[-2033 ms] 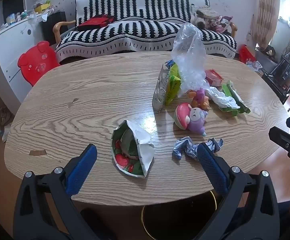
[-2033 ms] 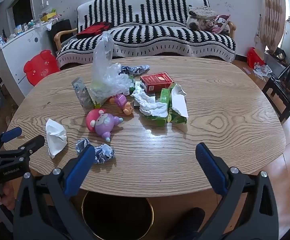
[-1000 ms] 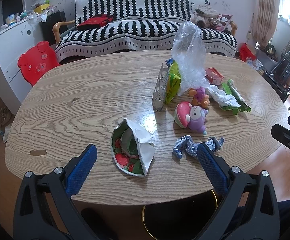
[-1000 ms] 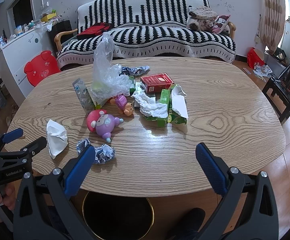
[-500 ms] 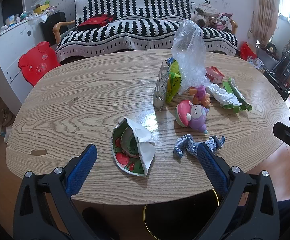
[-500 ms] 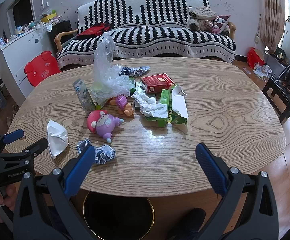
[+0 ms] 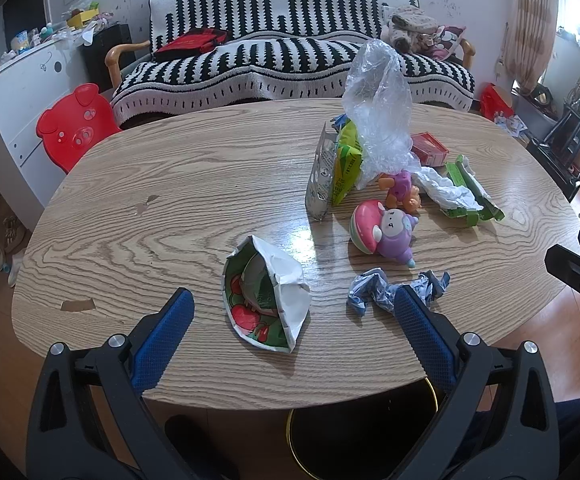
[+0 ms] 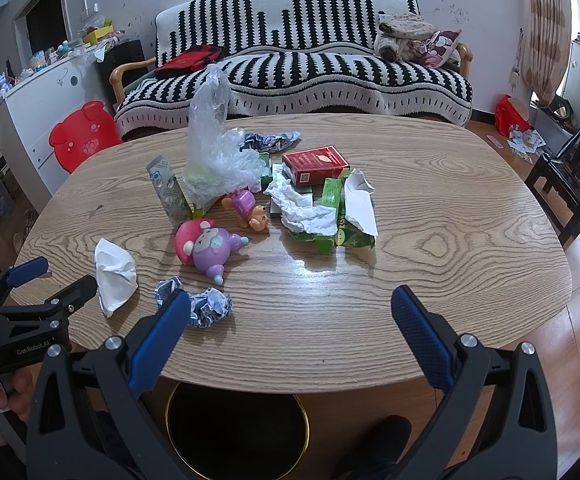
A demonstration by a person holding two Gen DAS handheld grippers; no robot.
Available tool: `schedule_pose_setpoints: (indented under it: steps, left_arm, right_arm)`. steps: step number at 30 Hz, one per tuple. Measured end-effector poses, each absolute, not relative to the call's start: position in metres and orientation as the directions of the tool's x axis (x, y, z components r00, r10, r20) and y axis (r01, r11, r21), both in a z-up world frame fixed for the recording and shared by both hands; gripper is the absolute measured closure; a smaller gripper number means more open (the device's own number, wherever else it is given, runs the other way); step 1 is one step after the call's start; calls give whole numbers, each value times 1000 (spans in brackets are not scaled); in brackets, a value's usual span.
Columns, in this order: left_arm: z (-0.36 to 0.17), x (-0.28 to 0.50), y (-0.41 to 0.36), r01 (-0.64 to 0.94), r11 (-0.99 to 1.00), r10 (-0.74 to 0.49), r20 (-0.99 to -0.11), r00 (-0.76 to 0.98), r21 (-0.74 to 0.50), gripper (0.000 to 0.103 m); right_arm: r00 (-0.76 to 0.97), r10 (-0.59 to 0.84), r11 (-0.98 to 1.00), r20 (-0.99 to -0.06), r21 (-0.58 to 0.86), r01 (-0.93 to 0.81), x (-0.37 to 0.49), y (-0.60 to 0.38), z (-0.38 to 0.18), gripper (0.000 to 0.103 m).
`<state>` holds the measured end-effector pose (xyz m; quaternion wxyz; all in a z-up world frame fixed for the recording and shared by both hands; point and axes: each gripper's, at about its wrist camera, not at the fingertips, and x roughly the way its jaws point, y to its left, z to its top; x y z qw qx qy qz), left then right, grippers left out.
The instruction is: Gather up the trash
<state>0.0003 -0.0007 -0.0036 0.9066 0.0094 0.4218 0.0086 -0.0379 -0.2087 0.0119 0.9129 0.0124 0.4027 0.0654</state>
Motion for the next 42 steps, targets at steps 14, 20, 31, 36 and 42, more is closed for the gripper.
schedule_pose_setpoints:
  steps: [14, 20, 31, 36, 42]
  left_arm:
    - [-4, 0, -1, -3, 1000, 19, -766, 642, 23, 6]
    - [-6, 4, 8, -15, 1000, 22, -770, 638, 17, 6]
    - [-51, 28, 59, -95, 992, -14, -824, 566, -82, 6]
    - [-63, 43, 60, -86, 987, -62, -824, 563, -133, 6]
    - [-76, 64, 49, -53, 995, -42, -812, 583, -89, 6]
  right_arm:
    - [666, 131, 991, -734, 77, -110, -38, -208, 13, 6]
    - [648, 171, 985, -742, 108, -136, -35, -206, 6, 6]
    - [521, 264, 945, -812, 111, -306, -13, -143, -70, 6]
    - [531, 242, 944, -812, 71, -322, 6, -122, -93, 6]
    - [554, 234, 940, -799, 40, -339, 24, -117, -114, 7]
